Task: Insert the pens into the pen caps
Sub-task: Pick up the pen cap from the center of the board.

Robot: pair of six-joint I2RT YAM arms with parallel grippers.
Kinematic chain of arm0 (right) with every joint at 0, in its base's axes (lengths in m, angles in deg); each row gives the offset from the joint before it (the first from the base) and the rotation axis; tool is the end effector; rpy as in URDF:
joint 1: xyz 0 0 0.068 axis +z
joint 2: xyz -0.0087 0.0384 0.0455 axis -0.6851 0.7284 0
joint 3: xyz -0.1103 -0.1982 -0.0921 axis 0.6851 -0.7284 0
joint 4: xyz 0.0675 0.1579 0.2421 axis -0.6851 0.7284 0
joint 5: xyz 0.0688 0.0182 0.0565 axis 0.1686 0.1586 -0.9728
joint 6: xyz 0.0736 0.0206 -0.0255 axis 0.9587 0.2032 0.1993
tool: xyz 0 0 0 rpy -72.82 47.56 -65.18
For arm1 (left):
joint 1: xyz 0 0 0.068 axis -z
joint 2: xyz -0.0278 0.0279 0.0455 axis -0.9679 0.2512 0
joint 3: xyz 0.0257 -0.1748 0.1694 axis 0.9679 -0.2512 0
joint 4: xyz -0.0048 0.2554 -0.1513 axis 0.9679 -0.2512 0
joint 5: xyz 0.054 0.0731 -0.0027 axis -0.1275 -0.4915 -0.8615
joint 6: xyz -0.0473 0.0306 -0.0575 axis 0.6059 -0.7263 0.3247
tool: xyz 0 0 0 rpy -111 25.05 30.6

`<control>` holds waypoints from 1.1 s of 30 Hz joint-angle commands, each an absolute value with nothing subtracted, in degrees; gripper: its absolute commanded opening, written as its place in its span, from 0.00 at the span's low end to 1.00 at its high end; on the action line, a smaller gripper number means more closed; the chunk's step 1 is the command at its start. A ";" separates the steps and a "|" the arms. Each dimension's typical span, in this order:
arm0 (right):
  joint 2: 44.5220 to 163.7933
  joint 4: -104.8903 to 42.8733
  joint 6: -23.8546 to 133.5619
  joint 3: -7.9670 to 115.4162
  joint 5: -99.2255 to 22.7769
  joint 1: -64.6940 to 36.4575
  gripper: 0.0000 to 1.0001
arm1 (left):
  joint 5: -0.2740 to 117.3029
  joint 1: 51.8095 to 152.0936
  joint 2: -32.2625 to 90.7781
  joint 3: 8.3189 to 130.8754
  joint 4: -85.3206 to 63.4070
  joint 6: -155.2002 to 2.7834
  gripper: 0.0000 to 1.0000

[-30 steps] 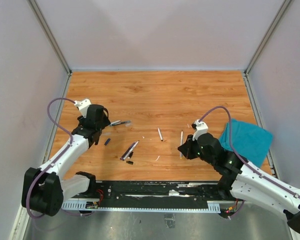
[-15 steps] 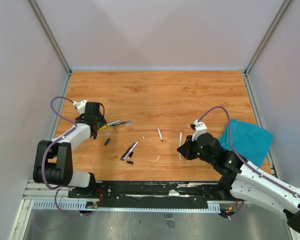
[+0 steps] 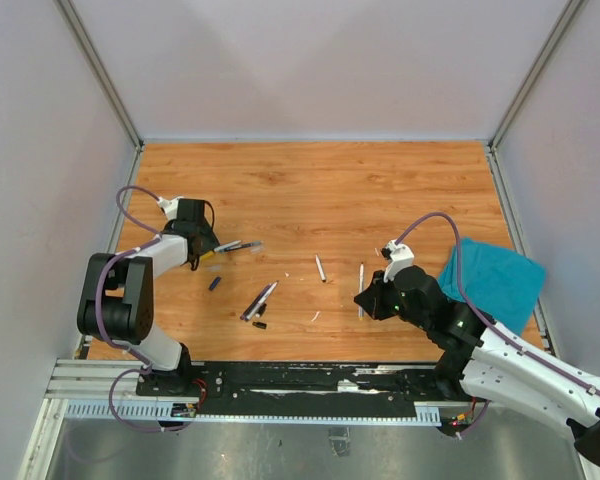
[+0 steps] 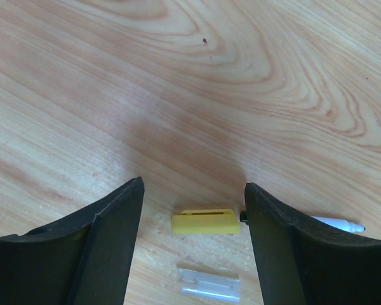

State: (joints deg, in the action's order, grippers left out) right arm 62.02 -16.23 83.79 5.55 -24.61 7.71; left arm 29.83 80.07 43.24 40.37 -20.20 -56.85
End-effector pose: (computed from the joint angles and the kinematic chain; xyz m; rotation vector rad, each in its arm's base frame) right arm 0.1654 0.1925 0.1990 -0.2153 2.1320 0.8223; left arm 0.3391 -0.0030 0.0729 -0.6929 2.3319 0.1726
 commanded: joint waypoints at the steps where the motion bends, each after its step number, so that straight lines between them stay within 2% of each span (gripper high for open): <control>1: 61.42 -15.76 83.78 4.94 -24.60 8.52 0.02 | 32.28 79.76 44.67 40.87 -18.91 -57.11 0.69; 9: 61.40 -16.07 83.98 4.77 -24.68 8.50 0.02 | 33.06 79.76 43.83 39.33 -20.23 -57.28 0.65; 22: 62.44 -18.02 84.43 4.35 -26.00 8.52 0.02 | 35.99 79.84 40.46 36.90 -20.97 -57.90 0.66; 33: 62.58 -18.66 84.78 4.03 -26.26 8.52 0.03 | 33.43 79.85 36.86 35.32 -22.98 -58.83 0.63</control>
State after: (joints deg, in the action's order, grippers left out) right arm 62.54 -17.23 84.16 4.70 -26.09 7.71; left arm 33.83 80.07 38.67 36.54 -20.57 -58.03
